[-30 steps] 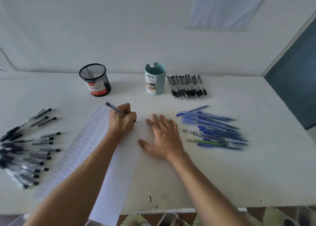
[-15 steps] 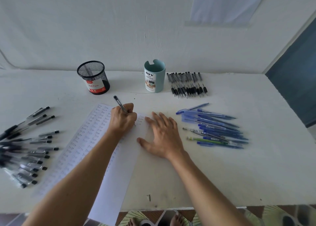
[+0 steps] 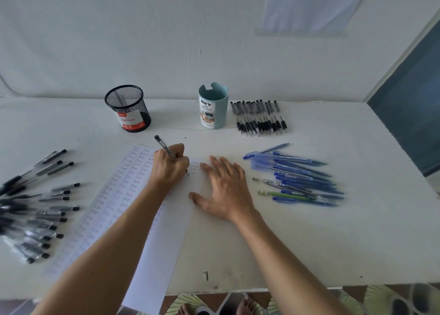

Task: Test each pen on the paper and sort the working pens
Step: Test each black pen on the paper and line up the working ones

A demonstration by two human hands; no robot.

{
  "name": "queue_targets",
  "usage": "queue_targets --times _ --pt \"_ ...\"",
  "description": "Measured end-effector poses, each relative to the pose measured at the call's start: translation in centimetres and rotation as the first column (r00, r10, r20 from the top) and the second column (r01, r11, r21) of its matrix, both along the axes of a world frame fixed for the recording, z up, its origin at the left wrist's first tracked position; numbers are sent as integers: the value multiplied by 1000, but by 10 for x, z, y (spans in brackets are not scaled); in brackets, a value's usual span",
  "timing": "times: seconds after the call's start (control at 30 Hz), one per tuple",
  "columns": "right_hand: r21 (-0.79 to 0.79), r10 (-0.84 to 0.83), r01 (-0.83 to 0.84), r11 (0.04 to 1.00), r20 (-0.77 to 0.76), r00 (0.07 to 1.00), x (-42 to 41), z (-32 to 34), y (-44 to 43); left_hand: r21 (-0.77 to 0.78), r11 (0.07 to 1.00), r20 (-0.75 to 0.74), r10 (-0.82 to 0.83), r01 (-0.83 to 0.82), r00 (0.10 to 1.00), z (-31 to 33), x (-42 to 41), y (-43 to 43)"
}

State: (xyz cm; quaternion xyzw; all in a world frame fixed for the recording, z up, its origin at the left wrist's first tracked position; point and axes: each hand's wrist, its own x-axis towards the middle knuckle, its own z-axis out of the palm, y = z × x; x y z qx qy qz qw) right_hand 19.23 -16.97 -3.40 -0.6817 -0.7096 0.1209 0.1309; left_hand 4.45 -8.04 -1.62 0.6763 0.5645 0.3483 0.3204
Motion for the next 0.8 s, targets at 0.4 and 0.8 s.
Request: queue_targets --times 0.4,0.8 --pt "4 -12 12 1000 3 1000 -1 -2 1 18 999 -1 -32 32 999 -2 1 -1" --pt "21 -9 9 1000 3 1000 -2 0 0 22 998 10 -61 61 998 -3 2 -1"
